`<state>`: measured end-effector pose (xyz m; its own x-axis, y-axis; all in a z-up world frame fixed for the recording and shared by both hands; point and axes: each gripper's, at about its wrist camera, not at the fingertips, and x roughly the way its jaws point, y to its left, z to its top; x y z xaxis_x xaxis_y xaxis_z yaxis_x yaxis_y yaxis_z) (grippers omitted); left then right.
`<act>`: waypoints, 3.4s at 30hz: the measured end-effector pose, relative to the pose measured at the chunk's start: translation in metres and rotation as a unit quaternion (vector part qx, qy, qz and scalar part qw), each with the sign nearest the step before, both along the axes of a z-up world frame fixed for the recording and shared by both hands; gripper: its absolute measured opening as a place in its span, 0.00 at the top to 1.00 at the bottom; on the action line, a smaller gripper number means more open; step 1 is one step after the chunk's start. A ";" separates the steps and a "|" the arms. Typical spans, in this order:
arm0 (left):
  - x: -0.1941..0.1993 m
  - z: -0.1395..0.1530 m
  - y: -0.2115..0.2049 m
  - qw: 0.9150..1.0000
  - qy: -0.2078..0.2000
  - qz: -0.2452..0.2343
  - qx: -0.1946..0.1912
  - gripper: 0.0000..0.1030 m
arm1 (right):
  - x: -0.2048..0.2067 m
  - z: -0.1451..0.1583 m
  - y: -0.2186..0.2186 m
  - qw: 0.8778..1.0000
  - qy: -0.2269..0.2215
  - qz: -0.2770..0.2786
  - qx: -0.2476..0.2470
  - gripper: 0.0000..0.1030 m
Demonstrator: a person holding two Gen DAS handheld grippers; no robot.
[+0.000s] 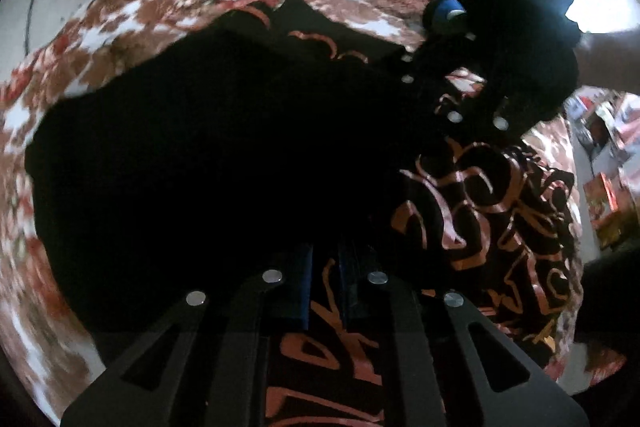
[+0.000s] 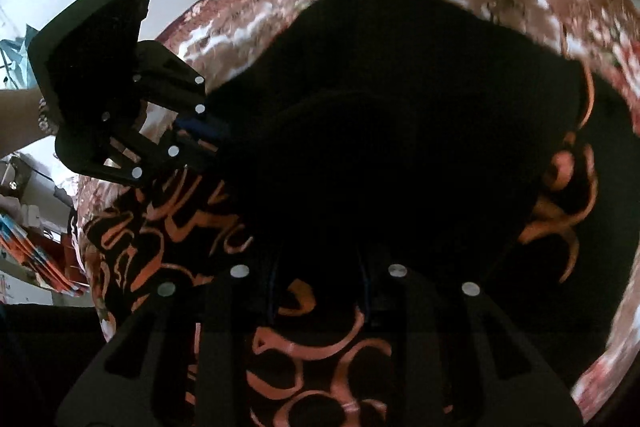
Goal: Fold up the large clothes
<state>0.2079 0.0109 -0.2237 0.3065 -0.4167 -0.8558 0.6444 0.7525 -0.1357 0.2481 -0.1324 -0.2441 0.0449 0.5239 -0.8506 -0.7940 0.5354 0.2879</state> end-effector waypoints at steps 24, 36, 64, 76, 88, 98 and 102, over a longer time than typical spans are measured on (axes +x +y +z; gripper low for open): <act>0.033 0.029 0.010 0.969 -0.061 0.238 0.022 0.05 | 0.030 0.029 -0.030 0.956 -0.112 -0.256 -0.085 0.05; 0.026 -0.061 0.023 0.972 0.020 0.232 0.033 0.04 | 0.021 -0.061 -0.052 0.963 -0.085 -0.239 -0.092 0.05; -0.184 0.016 0.101 0.969 0.061 0.210 0.113 0.05 | -0.123 -0.008 -0.224 0.921 0.058 -0.363 -0.131 0.05; -0.257 -0.021 0.124 0.931 0.191 0.308 0.047 0.05 | -0.211 -0.038 -0.245 0.916 0.108 -0.335 -0.192 0.05; -0.282 -0.038 0.139 0.868 0.250 0.422 -0.075 0.07 | -0.226 -0.044 -0.225 0.915 0.153 -0.342 -0.152 0.05; -0.261 -0.040 0.134 0.848 0.261 0.443 -0.129 0.05 | -0.202 -0.069 -0.219 0.895 0.200 -0.366 -0.156 0.05; -0.266 -0.051 0.149 0.826 0.273 0.473 -0.139 0.07 | -0.195 -0.082 -0.227 0.892 0.206 -0.366 -0.167 0.06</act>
<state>-0.0578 0.1603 -0.2747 0.2078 -0.4159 -0.8854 -0.4284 0.7750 -0.4646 0.0532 -0.3597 -0.3256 -0.0816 0.1978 -0.9768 -0.0607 0.9773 0.2030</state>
